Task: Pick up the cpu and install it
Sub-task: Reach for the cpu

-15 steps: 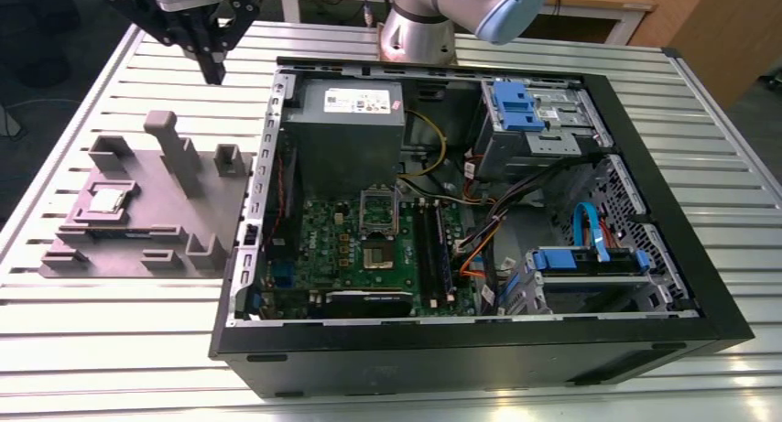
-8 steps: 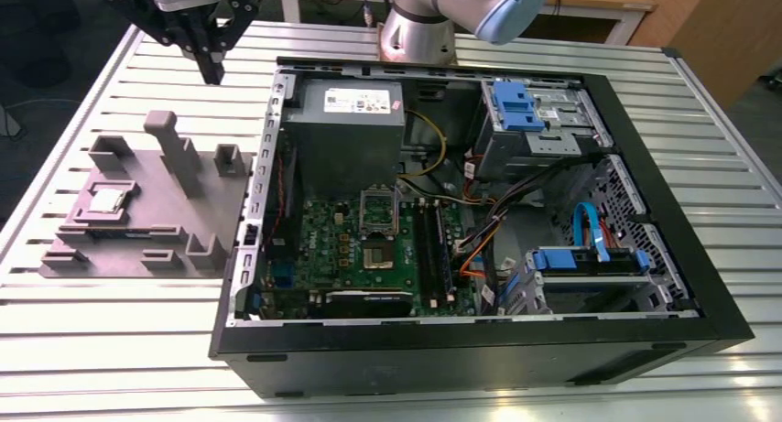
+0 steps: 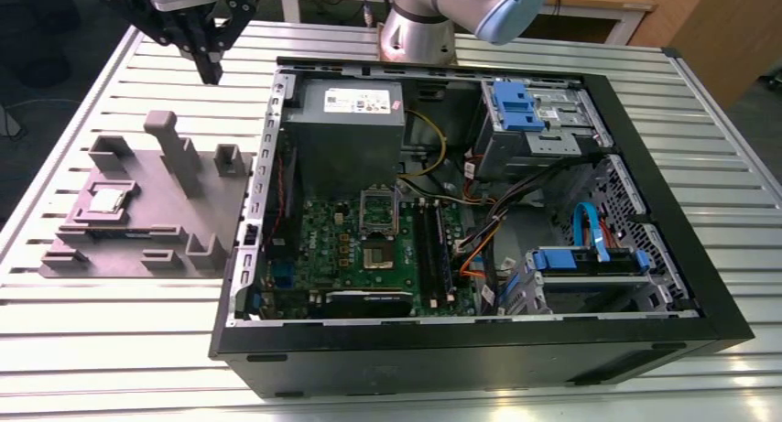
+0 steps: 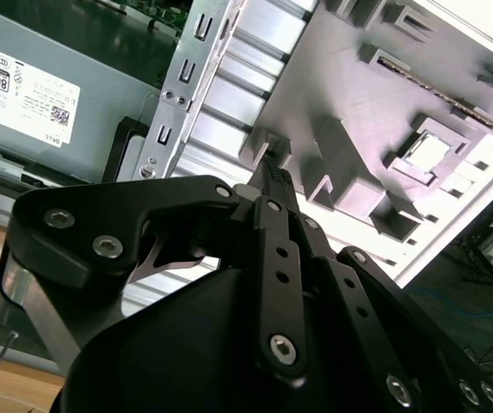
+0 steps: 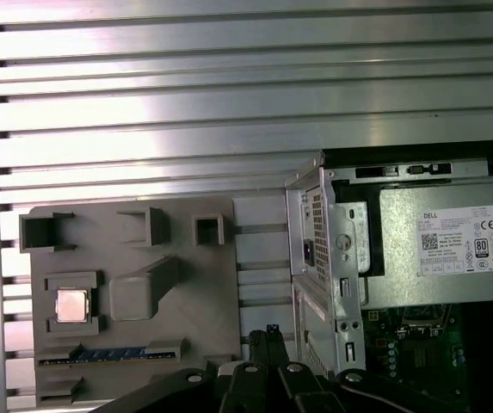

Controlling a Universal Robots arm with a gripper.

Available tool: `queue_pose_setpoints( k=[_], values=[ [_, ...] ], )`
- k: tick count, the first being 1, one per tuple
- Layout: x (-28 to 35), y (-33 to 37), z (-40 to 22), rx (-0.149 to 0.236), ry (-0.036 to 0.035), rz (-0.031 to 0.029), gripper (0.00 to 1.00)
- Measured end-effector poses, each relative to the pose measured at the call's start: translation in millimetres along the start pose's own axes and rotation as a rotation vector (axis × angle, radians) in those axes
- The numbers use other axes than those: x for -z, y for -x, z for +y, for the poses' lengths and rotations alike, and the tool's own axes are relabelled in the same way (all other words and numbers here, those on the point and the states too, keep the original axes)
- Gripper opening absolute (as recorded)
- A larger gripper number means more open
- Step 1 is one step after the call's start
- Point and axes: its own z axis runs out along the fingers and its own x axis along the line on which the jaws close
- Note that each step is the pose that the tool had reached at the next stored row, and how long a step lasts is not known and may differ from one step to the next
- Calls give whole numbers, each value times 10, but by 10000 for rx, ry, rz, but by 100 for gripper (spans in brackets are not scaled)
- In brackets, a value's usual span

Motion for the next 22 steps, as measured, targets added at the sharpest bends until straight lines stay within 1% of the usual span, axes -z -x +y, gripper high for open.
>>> queue_pose_setpoints(
  k=[7,12,22],
  values=[
    [2,-115,-9,1,0,-1,10],
    [1,-178,-13,0,0,9,10],
    [1,-357,-27,1,0,9,10]
  ],
)
